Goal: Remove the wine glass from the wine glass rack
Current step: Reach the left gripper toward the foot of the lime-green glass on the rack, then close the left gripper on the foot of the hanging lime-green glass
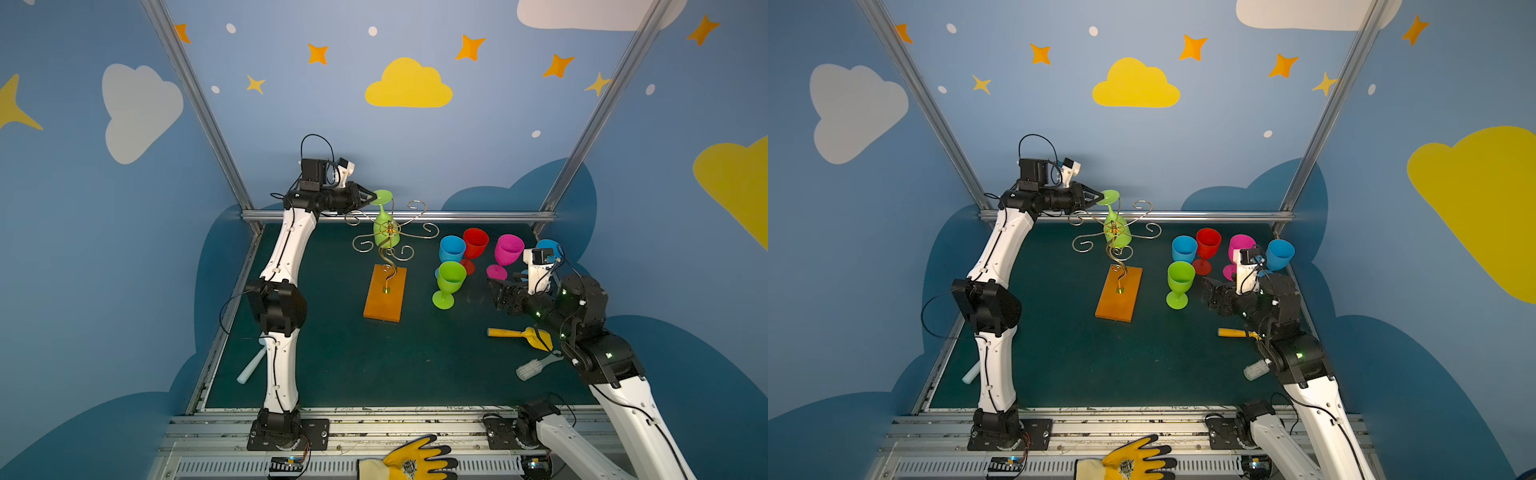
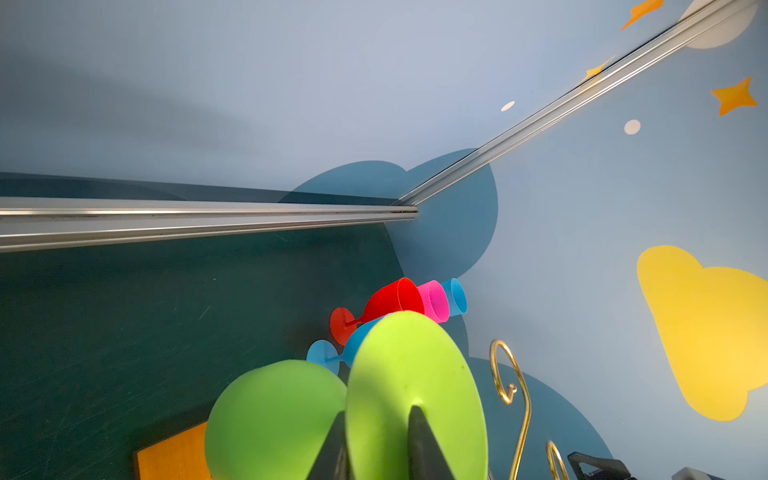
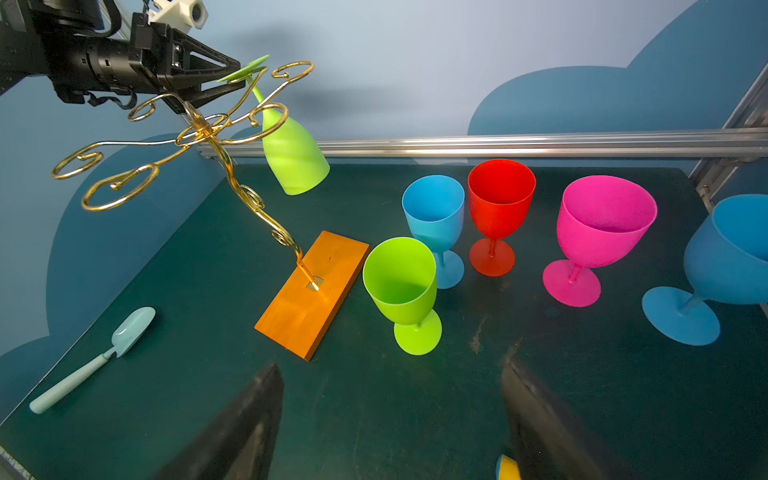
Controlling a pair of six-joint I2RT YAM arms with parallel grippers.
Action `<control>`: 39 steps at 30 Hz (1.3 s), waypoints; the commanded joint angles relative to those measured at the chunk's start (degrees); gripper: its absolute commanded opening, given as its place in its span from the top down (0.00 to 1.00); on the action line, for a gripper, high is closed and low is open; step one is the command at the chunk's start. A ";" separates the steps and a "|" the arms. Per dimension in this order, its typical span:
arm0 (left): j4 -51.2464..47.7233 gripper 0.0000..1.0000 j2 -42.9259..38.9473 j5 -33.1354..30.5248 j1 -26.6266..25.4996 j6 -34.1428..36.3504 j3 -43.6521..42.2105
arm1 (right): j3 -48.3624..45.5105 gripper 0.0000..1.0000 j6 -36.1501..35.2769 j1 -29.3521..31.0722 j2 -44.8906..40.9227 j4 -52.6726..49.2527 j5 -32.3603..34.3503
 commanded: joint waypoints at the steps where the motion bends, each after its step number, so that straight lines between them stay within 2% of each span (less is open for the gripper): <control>1: -1.72 0.81 0.19 0.92 -0.07 1.38 1.10 | -0.23 0.18 0.02 -0.13 -0.31 0.45 1.09; 5: -1.35 0.84 -0.04 1.47 0.10 0.76 1.15 | -0.14 0.18 -0.01 -0.19 -0.22 0.42 1.23; 14: 1.47 0.97 -0.28 4.11 0.73 -2.94 0.91 | -0.06 0.18 0.02 -0.13 -0.35 0.21 1.41; 26: 16.30 0.97 -2.55 9.36 1.72 -14.95 -4.98 | 0.38 0.18 0.36 -0.14 -0.78 -0.03 1.14; 39: 20.50 0.97 -1.51 8.05 0.88 -17.94 -4.66 | 1.26 0.18 0.55 -0.15 -1.26 -0.75 0.79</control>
